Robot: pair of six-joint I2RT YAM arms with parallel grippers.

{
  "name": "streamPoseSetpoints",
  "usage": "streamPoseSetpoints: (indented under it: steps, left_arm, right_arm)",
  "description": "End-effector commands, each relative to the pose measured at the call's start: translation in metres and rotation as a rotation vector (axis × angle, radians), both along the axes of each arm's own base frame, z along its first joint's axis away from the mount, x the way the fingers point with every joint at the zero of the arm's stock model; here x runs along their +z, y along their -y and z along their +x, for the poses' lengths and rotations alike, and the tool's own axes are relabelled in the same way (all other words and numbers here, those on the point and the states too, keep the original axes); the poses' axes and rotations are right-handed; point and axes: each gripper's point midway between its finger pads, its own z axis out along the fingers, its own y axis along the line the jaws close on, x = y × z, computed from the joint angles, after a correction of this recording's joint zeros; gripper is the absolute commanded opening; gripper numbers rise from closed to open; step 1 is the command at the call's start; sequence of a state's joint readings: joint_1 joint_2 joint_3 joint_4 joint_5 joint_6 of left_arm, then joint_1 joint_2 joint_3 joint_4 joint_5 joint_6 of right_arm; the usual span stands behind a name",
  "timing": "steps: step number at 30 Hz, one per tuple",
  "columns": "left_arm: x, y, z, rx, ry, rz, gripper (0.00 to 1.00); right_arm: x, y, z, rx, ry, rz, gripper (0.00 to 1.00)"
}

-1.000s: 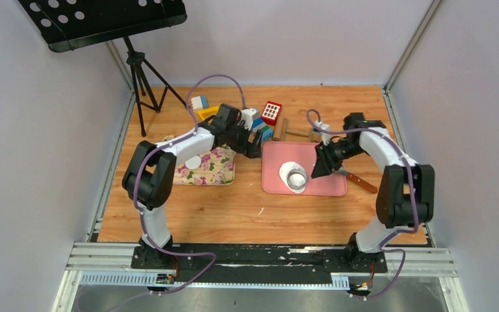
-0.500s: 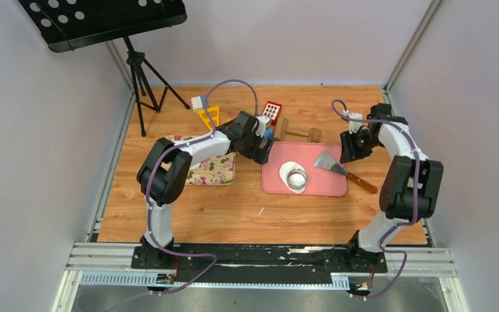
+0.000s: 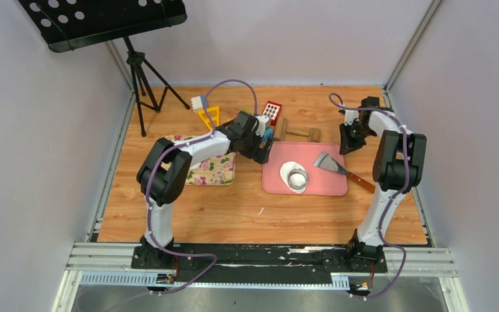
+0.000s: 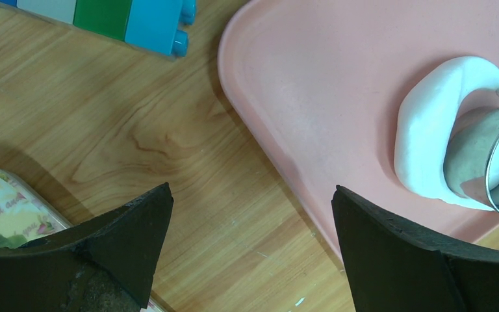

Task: Roll out the dumpling wrappers from the dough
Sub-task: Move the work surface to the center of the board.

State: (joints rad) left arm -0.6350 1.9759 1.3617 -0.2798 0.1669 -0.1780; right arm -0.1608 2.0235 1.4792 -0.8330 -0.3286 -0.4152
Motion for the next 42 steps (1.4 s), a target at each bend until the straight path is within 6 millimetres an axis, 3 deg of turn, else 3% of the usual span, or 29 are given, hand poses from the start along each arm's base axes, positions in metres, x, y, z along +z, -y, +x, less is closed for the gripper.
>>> streamPoseSetpoints:
  steps: [1, 5, 11, 16, 20, 26, 34, 42]
  left_arm:
    - [0.0, 0.009, 0.001, -0.004, 0.009, -0.02, 1.0]
    - [-0.011, 0.01, 0.0, -0.007, 0.005, 0.007, 1.0]
    - [-0.013, 0.01, 0.01, 0.008, 0.015, 0.044, 1.0]
    - [-0.013, 0.01, 0.013, 0.005, 0.028, 0.068, 1.0]
    - [-0.02, 0.007, 0.017, -0.002, 0.049, 0.172, 1.0]
    - [-0.028, -0.007, 0.038, 0.053, 0.097, 0.285, 1.0]
    - [-0.016, -0.013, 0.07, 0.099, 0.211, 0.371, 1.0]
    - [-0.015, -0.016, 0.098, 0.135, 0.277, 0.465, 1.0]
  right_arm:
    - [-0.003, -0.001, 0.032, -0.001, 0.047, -0.039, 0.07]
    - [-0.012, 0.004, 0.045, -0.02, 0.046, -0.087, 0.0]
    - [-0.012, 0.015, 0.062, -0.074, 0.069, -0.135, 0.0]
    - [-0.004, 0.007, 0.044, -0.068, 0.054, -0.101, 0.0]
    - [0.013, 0.0, 0.025, -0.047, 0.066, -0.078, 0.0]
    - [0.009, -0.006, 0.006, -0.044, 0.04, -0.051, 0.0]
    - [-0.004, -0.013, 0.014, -0.037, 0.02, -0.012, 0.0]
    - [0.004, -0.019, 0.033, -0.023, 0.056, 0.029, 0.0]
